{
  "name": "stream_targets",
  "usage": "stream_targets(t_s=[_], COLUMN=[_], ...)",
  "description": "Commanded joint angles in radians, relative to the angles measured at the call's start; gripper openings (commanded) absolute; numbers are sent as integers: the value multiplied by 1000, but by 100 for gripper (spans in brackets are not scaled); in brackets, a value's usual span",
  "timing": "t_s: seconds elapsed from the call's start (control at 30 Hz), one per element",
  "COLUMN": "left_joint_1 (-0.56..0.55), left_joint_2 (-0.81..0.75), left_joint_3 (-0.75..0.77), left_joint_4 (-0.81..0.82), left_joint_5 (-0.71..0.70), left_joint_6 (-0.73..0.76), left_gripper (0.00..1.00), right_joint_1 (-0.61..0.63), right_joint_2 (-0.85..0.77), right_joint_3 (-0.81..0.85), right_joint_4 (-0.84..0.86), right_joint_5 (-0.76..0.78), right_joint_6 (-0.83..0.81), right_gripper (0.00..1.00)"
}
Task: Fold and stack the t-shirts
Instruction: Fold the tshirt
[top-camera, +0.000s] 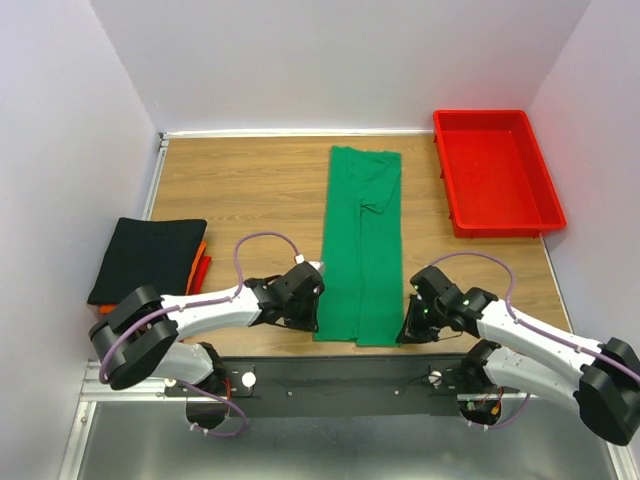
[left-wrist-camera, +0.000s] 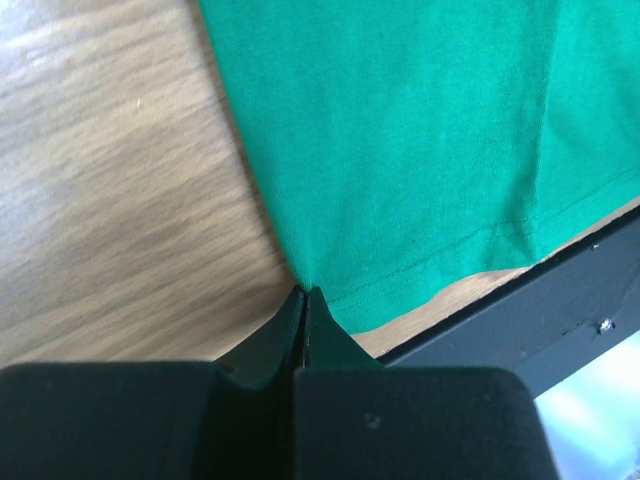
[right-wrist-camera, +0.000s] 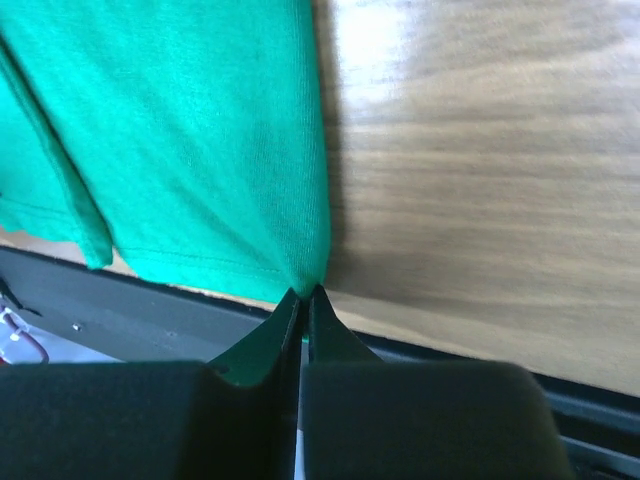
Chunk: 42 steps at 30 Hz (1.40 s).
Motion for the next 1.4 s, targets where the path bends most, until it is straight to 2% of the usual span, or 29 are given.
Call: stream_targets(t_s=[0.0, 0.23, 0.33, 0.37, 0.4, 0.43, 0.47, 0.53, 0.67, 0.9, 0.93, 0.97, 1.0, 1.23, 1.37], left_joint_1=[3, 3, 3, 3, 3, 3, 3, 3, 3, 3, 3, 3, 3, 1, 1], left_joint_2=[-20, -47, -79, -99, -108, -121, -124, -125, -127, -116, -116, -109, -103, -83, -75], left_joint_3=[-39, -42, -27, -21, -14, -7, -2, 2, -16, -57, -60, -60, -60, -86, -100], left_joint_4=[-75, -65, -64, -68, -78, -100, -116, -154, -161, -88, -69, -62, -59, -27, -9], left_joint_5=[24, 29, 21, 16, 10, -5, -13, -20, -17, 1, 6, 7, 7, 35, 47], left_joint_6=[-14, -23, -23, -25, -25, -26, -29, -42, -74, -91, -91, -91, -91, -95, -102], left_gripper=[1, 1, 17, 23, 33, 38, 46, 54, 54, 46, 46, 45, 45, 42, 36], right_joint_1=[8, 8, 9, 8, 8, 9, 9, 9, 8, 8, 8, 8, 8, 9, 9], right_joint_2=[-59, -68, -71, -74, -77, -86, -89, -103, -114, -131, -129, -126, -125, -106, -93], right_joint_3=[-12, -1, 22, 35, 37, 37, 33, 26, 8, -6, -12, -26, -32, -66, -75], right_joint_4=[-78, -72, -72, -73, -75, -84, -91, -114, -121, -102, -83, -69, -56, -10, 19], right_joint_5=[31, 20, 33, 34, 37, 37, 36, 43, 51, 79, 71, 62, 54, 20, 16], right_joint_6=[21, 18, 5, 1, 1, 4, 5, 7, 28, 53, 57, 65, 68, 71, 74], right_gripper=[9, 10, 24, 35, 39, 42, 48, 51, 50, 49, 48, 42, 39, 38, 35])
